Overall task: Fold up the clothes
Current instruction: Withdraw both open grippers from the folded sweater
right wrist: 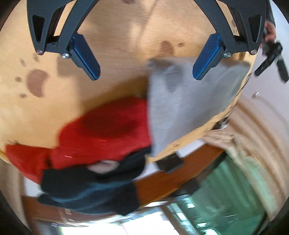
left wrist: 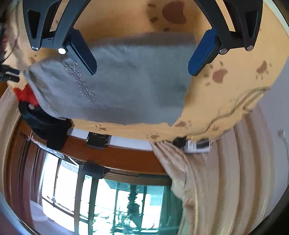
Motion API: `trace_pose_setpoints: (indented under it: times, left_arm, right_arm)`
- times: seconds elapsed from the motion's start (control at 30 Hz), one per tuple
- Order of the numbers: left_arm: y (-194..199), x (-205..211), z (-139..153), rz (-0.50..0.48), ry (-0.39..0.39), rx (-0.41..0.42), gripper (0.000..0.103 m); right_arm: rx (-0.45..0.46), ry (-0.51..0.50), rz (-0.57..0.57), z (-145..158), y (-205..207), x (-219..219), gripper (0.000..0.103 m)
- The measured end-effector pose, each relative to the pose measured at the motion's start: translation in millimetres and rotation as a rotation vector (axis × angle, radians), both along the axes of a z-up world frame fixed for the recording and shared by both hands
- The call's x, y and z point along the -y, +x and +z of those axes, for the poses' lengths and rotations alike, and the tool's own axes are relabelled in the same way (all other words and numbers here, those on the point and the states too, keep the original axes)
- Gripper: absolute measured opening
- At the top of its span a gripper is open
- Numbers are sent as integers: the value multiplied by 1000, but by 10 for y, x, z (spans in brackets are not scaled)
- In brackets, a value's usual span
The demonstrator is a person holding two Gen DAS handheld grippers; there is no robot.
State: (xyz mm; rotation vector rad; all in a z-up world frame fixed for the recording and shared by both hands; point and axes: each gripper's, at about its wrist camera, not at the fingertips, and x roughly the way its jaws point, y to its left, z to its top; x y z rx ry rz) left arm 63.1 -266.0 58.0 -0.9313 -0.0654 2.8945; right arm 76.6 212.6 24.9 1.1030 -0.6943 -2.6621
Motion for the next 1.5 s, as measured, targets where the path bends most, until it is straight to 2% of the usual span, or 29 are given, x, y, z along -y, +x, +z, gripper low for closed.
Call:
trace_pose_setpoints:
  times: [0.07, 0.17, 0.23, 0.33, 0.47, 0.53, 0.6, 0.63, 0.67, 0.77, 0.9, 1.07, 1.2, 1.37, 1.5]
  left_arm:
    - [-53, -89, -17, -14, -36, -15, 103]
    - [-172, -145, -88, -47, -29, 5, 103]
    - [-253, -150, -156, -49, -14, 34, 103]
    - [-382, -14, -337, 3, 29, 107, 103]
    - [-477, 284, -603, 79, 108, 219, 103]
    - [-456, 411, -605, 74, 181, 208, 103]
    - [-466, 450, -633, 83, 175, 228, 103]
    - [-484, 452, -660, 105, 158, 248, 103]
    - [-515, 461, -701, 128, 147, 278, 103]
    - [-516, 440, -699, 127, 131, 273, 103]
    - [-493, 403, -676, 175, 64, 259, 103]
    - [-376, 274, -581, 270, -89, 201, 103]
    - [-344, 174, -555, 302, -181, 180, 103]
    - [-319, 120, -541, 305, -204, 168, 103]
    - [-296, 111, -529, 312, -205, 164, 103]
  right_arm:
    - [3, -64, -2, 37, -33, -50, 103]
    - [-13, -162, 23, 110, -81, -83, 103]
    - [-78, -253, 163, 194, -137, 92, 103]
    - [-70, -310, 293, 182, -253, 339, 103]
    - [55, -212, 276, -74, -419, 432, 103]
    - [72, -136, 209, -151, -451, 337, 101]
    - [78, 20, 110, -145, -427, 225, 102]
    - [110, 141, 36, -165, -428, 178, 102]
    - [118, 202, 2, -185, -420, 121, 102]
    - [75, 122, 19, -174, -324, -11, 102]
    - [17, 111, 24, -80, -230, 11, 102]
    - [32, 301, 71, -5, -166, 296, 103]
    - [118, 387, 79, -203, -145, 366, 103]
    - [130, 427, 77, -291, -153, 383, 103]
    - [148, 514, 85, -335, -228, 517, 103]
